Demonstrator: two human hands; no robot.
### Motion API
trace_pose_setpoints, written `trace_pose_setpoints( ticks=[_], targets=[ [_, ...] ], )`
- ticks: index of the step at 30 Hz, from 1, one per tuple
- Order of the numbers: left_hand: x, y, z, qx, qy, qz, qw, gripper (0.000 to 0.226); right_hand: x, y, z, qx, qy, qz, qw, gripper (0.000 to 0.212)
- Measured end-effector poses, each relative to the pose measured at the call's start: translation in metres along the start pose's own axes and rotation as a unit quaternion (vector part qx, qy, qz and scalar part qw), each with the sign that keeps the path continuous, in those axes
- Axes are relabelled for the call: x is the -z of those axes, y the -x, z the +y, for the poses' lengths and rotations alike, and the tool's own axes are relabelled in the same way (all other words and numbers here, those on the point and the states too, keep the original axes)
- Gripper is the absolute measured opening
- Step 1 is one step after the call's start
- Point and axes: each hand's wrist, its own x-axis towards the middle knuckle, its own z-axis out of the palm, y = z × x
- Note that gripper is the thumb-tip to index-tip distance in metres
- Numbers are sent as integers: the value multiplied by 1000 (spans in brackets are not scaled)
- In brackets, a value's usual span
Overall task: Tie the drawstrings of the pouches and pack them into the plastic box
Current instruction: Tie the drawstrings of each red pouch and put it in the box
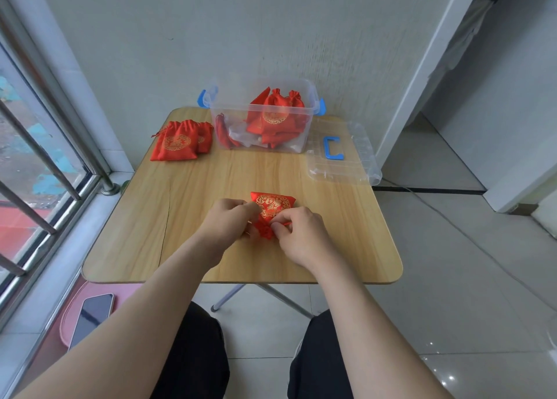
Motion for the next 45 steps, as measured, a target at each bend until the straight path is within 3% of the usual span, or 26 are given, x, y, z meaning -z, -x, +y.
trace_pose_setpoints(
  ticks=[6,12,19,22,32,37,45],
  targets=[
    [-8,-2,5,71,144,-23,987,18,-2,-2,0,5,-8,20,1000,15],
    [-10,-4,0,30,53,-73,995,19,-4,-6,0,-14,-57,16,998,21],
    [-14,-2,0,-34,-39,-79,996,24,-5,-8,-3,-10,-102,33,994,12],
    [-12,-1,1,-41,-40,-83,995,22,-6,-8,-2,-16,-104,30,994,4],
    [-10,-2,1,-30,-21,-103,994,6,-6,-9,-7,-102,-191,31,976,15],
    [-5,-4,-1,-24,2,-120,992,21,-2,-8,-10,-150,-258,37,954,15],
    [-9,-9,-4,5,29,-88,996,13,3,-6,-13,-95,-144,27,985,17]
  ],
)
